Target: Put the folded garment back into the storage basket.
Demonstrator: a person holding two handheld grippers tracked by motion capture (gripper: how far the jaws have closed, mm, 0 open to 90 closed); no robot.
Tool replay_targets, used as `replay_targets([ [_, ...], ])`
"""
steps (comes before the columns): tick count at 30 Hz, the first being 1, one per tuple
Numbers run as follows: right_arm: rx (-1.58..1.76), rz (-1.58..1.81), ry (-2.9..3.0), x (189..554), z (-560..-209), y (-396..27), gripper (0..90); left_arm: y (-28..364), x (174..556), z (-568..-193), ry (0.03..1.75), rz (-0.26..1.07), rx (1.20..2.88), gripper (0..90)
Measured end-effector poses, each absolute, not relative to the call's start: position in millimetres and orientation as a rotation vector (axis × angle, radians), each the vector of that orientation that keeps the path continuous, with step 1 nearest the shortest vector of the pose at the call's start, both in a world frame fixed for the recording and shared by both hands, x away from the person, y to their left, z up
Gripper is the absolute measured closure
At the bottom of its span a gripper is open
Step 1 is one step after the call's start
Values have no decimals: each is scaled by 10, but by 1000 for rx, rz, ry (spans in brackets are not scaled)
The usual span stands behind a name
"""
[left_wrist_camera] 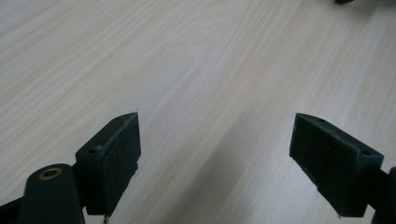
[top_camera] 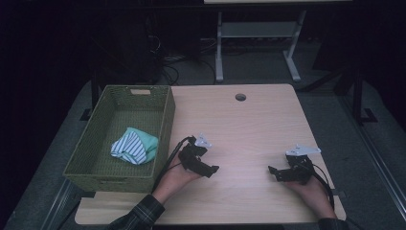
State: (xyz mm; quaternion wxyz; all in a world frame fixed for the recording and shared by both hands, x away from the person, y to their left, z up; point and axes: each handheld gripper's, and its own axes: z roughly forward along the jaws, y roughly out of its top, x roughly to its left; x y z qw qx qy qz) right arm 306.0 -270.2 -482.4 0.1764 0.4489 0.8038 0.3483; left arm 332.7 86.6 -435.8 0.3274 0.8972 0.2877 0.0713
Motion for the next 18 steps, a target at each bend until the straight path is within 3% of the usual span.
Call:
replay_targets([
  [18,1272,987,2275,3060,-4823,-2701,100,791,3255,-4644,740,242,2415,140],
])
